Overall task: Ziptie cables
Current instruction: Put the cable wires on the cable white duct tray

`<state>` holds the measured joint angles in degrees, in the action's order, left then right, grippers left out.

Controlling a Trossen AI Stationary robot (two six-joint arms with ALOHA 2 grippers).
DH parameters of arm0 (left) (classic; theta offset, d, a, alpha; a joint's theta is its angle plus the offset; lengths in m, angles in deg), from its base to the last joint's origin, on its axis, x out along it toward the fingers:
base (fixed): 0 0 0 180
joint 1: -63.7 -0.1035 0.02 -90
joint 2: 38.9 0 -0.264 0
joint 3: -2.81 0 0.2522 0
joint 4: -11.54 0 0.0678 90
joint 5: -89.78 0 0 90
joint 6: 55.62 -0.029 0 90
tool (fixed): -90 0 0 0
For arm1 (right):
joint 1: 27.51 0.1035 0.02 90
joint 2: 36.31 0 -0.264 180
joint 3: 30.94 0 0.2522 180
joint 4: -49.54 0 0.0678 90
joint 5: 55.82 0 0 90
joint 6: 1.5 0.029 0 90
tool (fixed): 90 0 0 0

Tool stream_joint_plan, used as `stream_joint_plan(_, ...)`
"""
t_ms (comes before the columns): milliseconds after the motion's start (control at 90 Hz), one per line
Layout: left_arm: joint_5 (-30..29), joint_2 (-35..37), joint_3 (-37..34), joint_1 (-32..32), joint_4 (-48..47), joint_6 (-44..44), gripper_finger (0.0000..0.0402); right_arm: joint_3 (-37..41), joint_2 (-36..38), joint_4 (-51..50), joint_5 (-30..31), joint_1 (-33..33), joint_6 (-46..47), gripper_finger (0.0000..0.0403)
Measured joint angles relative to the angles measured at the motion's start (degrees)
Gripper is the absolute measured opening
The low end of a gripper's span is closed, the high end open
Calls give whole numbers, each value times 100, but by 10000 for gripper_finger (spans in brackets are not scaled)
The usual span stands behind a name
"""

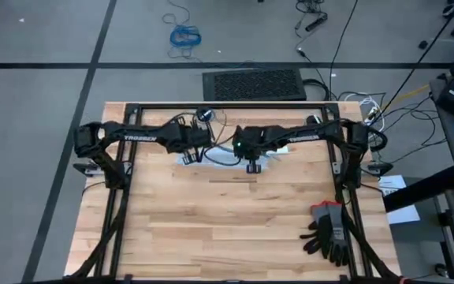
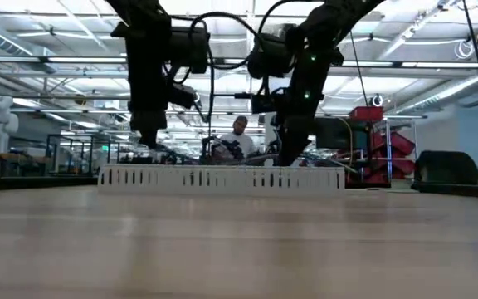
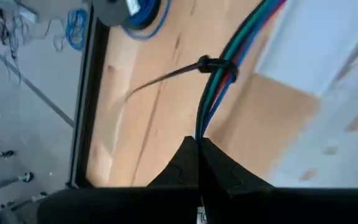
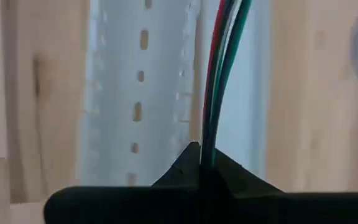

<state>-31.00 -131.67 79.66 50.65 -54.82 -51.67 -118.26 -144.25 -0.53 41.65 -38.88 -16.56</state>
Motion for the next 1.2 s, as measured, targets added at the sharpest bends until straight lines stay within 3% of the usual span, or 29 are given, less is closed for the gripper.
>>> stream_joint_plan(344, -12, -2, 0, 375, -878, 481, 0, -2, 198, 118, 46, 42, 140, 0)
stream_joint_plan(722, 122, -2, -397, 406, -427, 526, 0, -9, 372, 6, 8, 326, 512, 0)
stream_joint_plan(1200, 231, -2, -466, 953, -405, 784, 0, -9, 372, 19, -38, 556, 792, 0)
